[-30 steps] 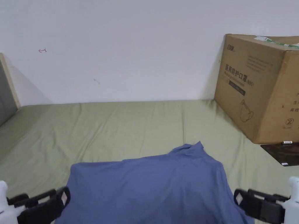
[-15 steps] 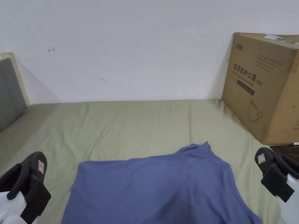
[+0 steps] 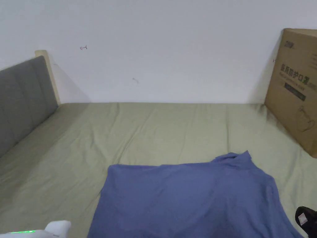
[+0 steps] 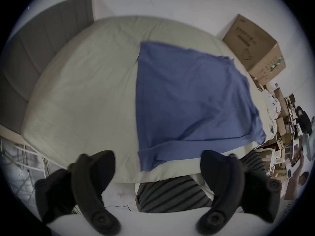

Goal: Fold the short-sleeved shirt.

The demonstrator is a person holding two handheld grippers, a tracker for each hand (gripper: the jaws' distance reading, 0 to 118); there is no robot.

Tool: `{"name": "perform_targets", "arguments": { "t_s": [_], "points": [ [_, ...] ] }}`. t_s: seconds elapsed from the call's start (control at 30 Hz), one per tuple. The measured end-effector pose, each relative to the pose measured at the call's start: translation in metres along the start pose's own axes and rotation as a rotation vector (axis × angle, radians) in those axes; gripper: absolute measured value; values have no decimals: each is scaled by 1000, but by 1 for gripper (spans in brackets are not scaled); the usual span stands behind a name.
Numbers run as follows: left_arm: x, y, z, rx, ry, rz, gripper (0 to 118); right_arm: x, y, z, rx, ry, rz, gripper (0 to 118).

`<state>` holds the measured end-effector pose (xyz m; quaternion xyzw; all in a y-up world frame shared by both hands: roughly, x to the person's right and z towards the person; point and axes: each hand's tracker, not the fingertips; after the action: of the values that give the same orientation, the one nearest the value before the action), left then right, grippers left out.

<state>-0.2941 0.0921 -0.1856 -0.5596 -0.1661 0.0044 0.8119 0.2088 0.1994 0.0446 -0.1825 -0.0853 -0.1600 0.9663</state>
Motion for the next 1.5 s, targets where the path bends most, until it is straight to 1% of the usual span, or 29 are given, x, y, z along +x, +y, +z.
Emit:
{"name": "perform_targets", "arguments": {
  "t_s": [0.03,0.17,0.27,0.37,0.4,0.43,0.47,0.5,0.53,0.57,0.63,0.67,0.77,0.83,0.87,0.93,0.97,1.0,1.1,1.17,1.2,1.23,1.27,1.33,1.37,1.4,1.43,1.47,1.5],
  "points": [
    [-5,-2,-13,-14,17,22,103,-1,-1,-3,-12,2,2,0],
    [-20,-7,-65,-88,94,46,104,-6,0,-14,-47,37,-8,0],
    [-15,-14,-78,-69,57,46,113,-13,1,-17,-54,53,6,0],
    [5,-13,-74,-68,159,-11,111,-15,0,-19,-59,53,28,0],
    [12,-13,-69,-63,186,-17,105,-13,0,-20,-60,50,31,0],
    [19,-14,-62,-42,195,-46,92,-11,0,-20,-60,45,32,0],
    [31,-15,-52,-15,192,-93,65,-7,-1,-21,-60,38,31,0],
    [41,-18,-44,15,201,-151,28,-3,-2,-22,-60,22,28,0],
    [47,-19,-40,26,129,-179,4,1,-4,-22,-61,8,23,0],
    [53,-19,-39,20,71,-191,4,8,-5,-24,-63,-5,15,0],
    [64,-19,-29,15,60,-199,4,20,-8,-27,-73,-27,7,0],
    [67,-17,-26,9,20,-204,4,28,-9,-29,-89,-36,9,0],
    [70,-5,-12,78,-21,-149,4,49,-18,-37,-192,-84,40,0],
    [68,1,0,98,-61,-100,4,66,-25,-46,-309,-96,24,0],
    [65,6,3,105,-75,-83,4,77,-29,-52,-383,-114,-7,19],
    [63,8,11,123,-74,-73,4,93,-46,-67,-573,-172,-54,99],
    [62,9,15,133,-66,-76,4,103,-57,-72,-621,-192,-84,116],
    [57,13,15,140,-59,-80,4,110,-65,-76,-672,-211,-84,116],
    [50,13,19,153,-38,-71,4,122,-91,-92,-829,-271,43,116],
    [45,8,15,167,-30,-46,4,124,-103,-98,-889,-299,117,116],
    [42,7,15,171,-23,-29,4,124,-108,-99,-901,-308,136,116],
    [40,6,14,167,-23,-21,4,125,-110,-99,-893,-293,123,115],
    [38,5,14,162,-21,-14,4,125,-110,-99,-897,-280,117,108],
    [35,2,11,149,-16,-8,4,123,-108,-99,-913,-204,56,79],
    [34,0,9,141,-15,-6,4,119,-106,-97,-901,-235,78,68],
    [36,-4,8,135,-12,-6,4,115,-103,-93,-889,-226,97,50],
    [35,-5,7,131,-11,-6,4,113,-100,-92,-881,-189,112,25],
    [34,-6,6,126,-13,-5,4,111,-98,-91,-867,-131,96,10],
    [34,-6,5,121,-16,-2,4,110,-96,-89,-857,-113,70,10]
  ]
}}
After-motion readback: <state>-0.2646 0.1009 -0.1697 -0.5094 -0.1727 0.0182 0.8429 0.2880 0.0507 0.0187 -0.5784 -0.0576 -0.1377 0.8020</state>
